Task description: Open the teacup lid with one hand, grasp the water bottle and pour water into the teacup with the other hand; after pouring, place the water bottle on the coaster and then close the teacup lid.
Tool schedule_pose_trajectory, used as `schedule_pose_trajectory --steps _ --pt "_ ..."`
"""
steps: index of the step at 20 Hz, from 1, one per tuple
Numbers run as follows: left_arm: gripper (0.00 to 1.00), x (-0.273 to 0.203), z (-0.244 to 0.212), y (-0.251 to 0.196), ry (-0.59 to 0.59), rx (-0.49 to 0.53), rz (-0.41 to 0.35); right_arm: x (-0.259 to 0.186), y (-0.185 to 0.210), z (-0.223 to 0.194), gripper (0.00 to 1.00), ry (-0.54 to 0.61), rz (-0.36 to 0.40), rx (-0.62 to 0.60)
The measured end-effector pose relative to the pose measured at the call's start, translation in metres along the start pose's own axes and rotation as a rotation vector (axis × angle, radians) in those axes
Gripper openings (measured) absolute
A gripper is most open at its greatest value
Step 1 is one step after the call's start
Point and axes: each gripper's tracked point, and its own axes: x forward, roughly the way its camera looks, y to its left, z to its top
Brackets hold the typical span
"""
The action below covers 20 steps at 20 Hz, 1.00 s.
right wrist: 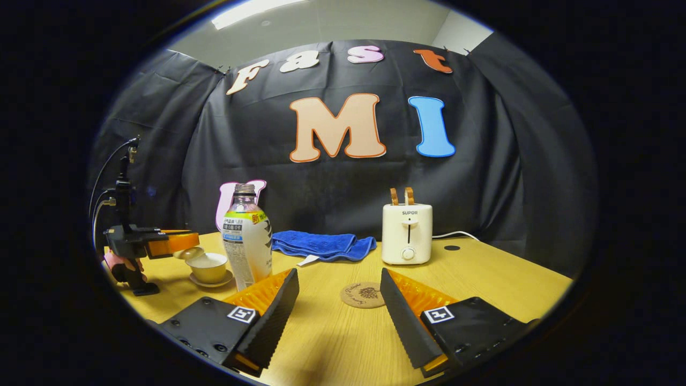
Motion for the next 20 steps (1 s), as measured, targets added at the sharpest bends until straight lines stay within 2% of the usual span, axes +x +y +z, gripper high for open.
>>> schedule_pose_trajectory --steps 1,3,4,5,7,8,9,10,11,12,14,15,16,20 --pt "0.28 -0.003 0.001 0.006 -0.004 0.001 0.019 0.0 0.004 0.0 0.94 0.001 0.016 0.001" --pt "0.28 -0.009 0.002 0.015 -0.008 0.003 0.046 0.001 0.015 -0.002 1.0 0.003 0.065 0.003" --pt "0.28 -0.01 0.001 0.018 -0.008 0.003 0.056 0.002 0.023 -0.003 0.96 0.006 0.1 0.005" --pt "0.28 -0.012 0.002 0.021 -0.007 0.004 0.062 0.003 0.033 -0.002 1.0 0.008 0.139 0.006" --pt "0.28 -0.016 0.001 0.028 -0.006 0.006 0.082 0.004 0.053 -0.004 0.93 0.012 0.219 0.009" --pt "0.28 -0.017 0.002 0.032 -0.005 0.006 0.095 0.004 0.062 -0.003 0.97 0.013 0.255 0.011" --pt "0.28 -0.019 0.002 0.036 -0.005 0.006 0.107 0.004 0.071 -0.003 0.93 0.016 0.285 0.012" --pt "0.28 -0.019 0.002 0.04 -0.005 0.007 0.12 0.005 0.078 -0.004 0.96 0.017 0.309 0.013" --pt "0.28 -0.021 0.002 0.043 -0.004 0.007 0.13 0.007 0.083 -0.005 1.0 0.02 0.322 0.013" --pt "0.28 -0.023 0.001 0.045 -0.005 0.007 0.136 0.008 0.087 -0.006 0.94 0.023 0.33 0.014" --pt "0.28 -0.026 0.002 0.051 -0.006 0.006 0.149 0.014 0.095 -0.007 0.94 0.031 0.336 0.013" --pt "0.28 -0.027 0.003 0.054 -0.007 0.007 0.155 0.017 0.099 -0.009 1.0 0.041 0.342 0.011" --pt "0.28 -0.028 0.002 0.057 -0.007 0.007 0.159 0.021 0.104 -0.012 0.96 0.055 0.346 0.009" --pt "0.28 -0.031 0.001 0.066 -0.002 0.007 0.176 0.039 0.118 -0.02 0.97 0.106 0.349 0.0"
